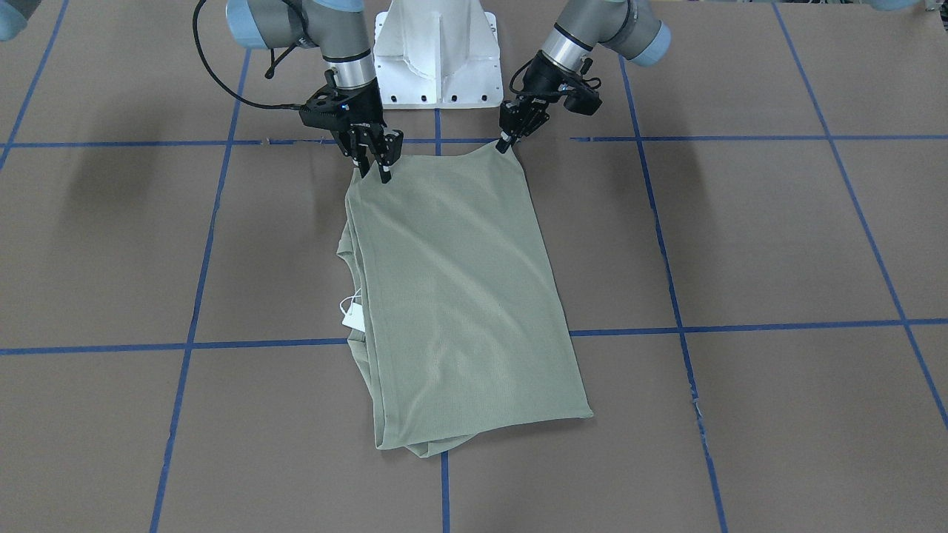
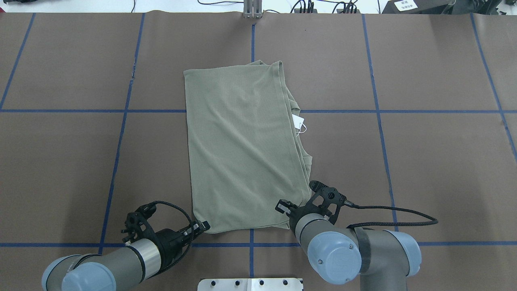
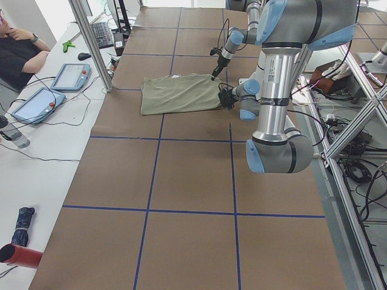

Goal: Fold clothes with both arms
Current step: 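Grasp the near edge with both grippers and lift it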

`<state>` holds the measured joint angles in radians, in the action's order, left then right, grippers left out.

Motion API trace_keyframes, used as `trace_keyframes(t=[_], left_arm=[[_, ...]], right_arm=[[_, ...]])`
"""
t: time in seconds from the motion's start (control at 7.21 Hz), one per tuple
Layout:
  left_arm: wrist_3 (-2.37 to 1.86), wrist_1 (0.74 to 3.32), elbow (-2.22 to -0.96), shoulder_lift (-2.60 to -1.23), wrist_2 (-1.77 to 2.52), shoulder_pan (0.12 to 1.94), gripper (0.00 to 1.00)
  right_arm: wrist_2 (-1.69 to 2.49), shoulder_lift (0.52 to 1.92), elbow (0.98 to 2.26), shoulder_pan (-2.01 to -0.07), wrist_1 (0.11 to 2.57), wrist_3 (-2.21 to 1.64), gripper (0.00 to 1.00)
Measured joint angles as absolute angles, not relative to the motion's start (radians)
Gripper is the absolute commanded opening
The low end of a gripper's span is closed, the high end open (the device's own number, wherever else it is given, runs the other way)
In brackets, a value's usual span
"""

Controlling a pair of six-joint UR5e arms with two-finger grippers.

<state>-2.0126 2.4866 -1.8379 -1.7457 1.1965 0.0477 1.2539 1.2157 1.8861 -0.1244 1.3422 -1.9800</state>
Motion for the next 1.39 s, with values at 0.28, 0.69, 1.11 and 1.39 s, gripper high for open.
trace_keyframes(t=[0.28,0.69,1.11,1.39], left_arm=[[-2.012,2.487,-1.84,-1.745,1.197,0.049,0.0],[-1.935,2.476,-1.956,-1.698,1.22,0.06,0.0],[-1.902,2.261,-2.34,-1.58,1.311,0.063,0.0],[-1.898,2.152,-2.419,-1.587,1.364,0.062,0.0]], right_arm=[[1.253,1.214,1.893,-0.125,1.343,-1.992,0.0],[1.257,1.216,2.042,-0.13,1.457,-1.999,0.0],[1.264,1.209,2.372,-0.066,1.807,-2.055,0.0],[1.265,1.161,2.402,-0.057,1.902,-2.058,0.0]])
